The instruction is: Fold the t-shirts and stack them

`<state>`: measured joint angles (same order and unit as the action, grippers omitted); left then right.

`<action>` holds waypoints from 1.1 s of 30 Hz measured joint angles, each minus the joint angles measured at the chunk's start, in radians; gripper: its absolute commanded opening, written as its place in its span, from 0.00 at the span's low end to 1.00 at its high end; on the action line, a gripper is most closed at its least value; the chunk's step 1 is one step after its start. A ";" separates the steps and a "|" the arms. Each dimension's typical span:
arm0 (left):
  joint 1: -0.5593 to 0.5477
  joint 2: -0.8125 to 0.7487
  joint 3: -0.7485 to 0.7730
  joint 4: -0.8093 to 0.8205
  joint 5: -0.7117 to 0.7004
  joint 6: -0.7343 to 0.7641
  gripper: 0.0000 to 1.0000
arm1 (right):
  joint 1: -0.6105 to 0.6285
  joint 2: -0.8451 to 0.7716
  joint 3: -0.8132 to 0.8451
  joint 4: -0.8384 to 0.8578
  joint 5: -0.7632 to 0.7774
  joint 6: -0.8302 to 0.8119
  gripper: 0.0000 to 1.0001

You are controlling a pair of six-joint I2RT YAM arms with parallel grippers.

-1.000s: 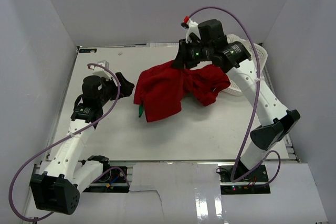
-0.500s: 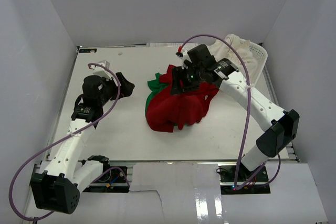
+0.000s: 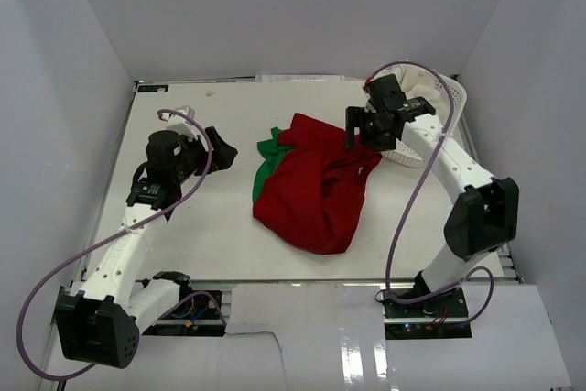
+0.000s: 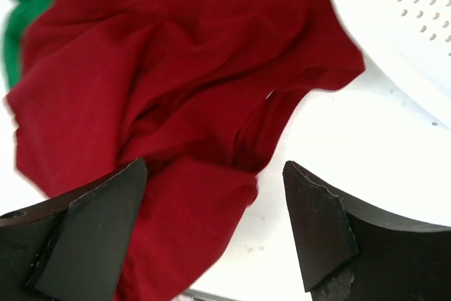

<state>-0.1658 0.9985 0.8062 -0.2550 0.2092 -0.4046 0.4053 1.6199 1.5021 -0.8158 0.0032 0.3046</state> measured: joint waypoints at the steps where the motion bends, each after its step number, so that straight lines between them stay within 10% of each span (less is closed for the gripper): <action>1: 0.000 0.002 0.000 0.000 0.001 0.000 0.98 | -0.014 0.031 0.001 0.016 0.005 -0.002 0.83; 10: 0.000 0.004 0.000 0.000 0.002 0.001 0.98 | -0.066 0.390 0.182 0.055 0.016 -0.019 0.81; 33: 0.000 0.004 0.000 0.000 0.009 0.001 0.98 | -0.289 0.476 0.285 0.084 0.061 -0.050 0.82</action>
<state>-0.1658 1.0027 0.8062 -0.2546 0.2184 -0.4034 0.1162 2.0964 1.7866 -0.7315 0.0643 0.2546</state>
